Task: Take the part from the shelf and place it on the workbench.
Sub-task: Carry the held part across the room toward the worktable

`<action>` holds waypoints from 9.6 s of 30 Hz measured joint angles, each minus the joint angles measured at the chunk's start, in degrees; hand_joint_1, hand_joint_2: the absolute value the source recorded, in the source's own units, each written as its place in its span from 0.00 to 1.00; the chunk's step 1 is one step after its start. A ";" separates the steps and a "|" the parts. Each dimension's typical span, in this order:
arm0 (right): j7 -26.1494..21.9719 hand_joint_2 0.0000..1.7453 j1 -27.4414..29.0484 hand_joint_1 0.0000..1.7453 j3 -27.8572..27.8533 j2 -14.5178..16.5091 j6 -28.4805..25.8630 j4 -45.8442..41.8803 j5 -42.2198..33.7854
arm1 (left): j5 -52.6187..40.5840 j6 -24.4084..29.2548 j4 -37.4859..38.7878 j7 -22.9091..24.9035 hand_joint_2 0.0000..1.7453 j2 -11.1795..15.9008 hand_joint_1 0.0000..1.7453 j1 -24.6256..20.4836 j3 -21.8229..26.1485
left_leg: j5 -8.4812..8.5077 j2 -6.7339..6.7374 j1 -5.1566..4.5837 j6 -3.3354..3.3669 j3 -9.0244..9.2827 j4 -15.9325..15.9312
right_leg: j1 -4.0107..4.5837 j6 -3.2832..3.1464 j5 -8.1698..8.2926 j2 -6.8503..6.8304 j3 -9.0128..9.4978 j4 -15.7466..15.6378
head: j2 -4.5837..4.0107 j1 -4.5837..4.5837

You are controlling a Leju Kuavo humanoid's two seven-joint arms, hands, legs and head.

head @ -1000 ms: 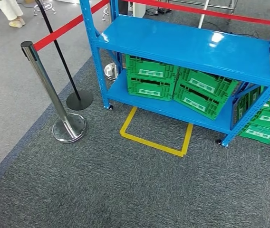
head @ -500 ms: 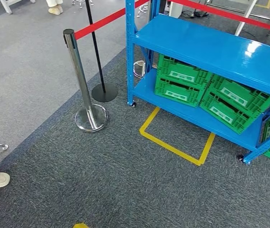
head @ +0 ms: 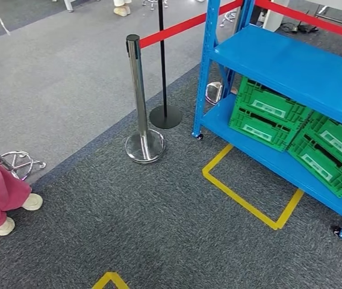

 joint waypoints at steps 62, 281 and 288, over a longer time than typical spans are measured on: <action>4.37 0.00 -1.26 0.00 15.18 10.76 3.51 0.28 -0.63 | -1.03 10.10 21.23 0.00 1.00 11.13 1.00 -5.49 -13.59 | -1.21 1.13 0.27 -0.36 -0.08 0.44 | 0.31 -0.85 1.49 -0.71 -1.30 0.13 | 0.00 -0.32; 3.97 0.00 -2.70 0.00 18.58 7.71 5.84 0.42 0.53 | 4.44 13.32 28.88 25.00 1.00 27.45 1.00 0.81 -46.68 | -0.98 8.21 -0.32 0.62 -1.31 1.44 | 0.36 0.74 -0.49 -5.21 -0.99 0.51 | 0.00 -0.60; 3.95 0.00 -2.70 0.00 18.59 7.53 5.86 0.42 0.57 | 4.44 13.36 28.88 25.15 1.00 29.25 1.00 1.67 -48.60 | -0.97 8.21 -0.33 0.62 -1.31 1.44 | 0.36 0.75 -0.49 -5.22 -0.98 0.51 | 0.00 -0.59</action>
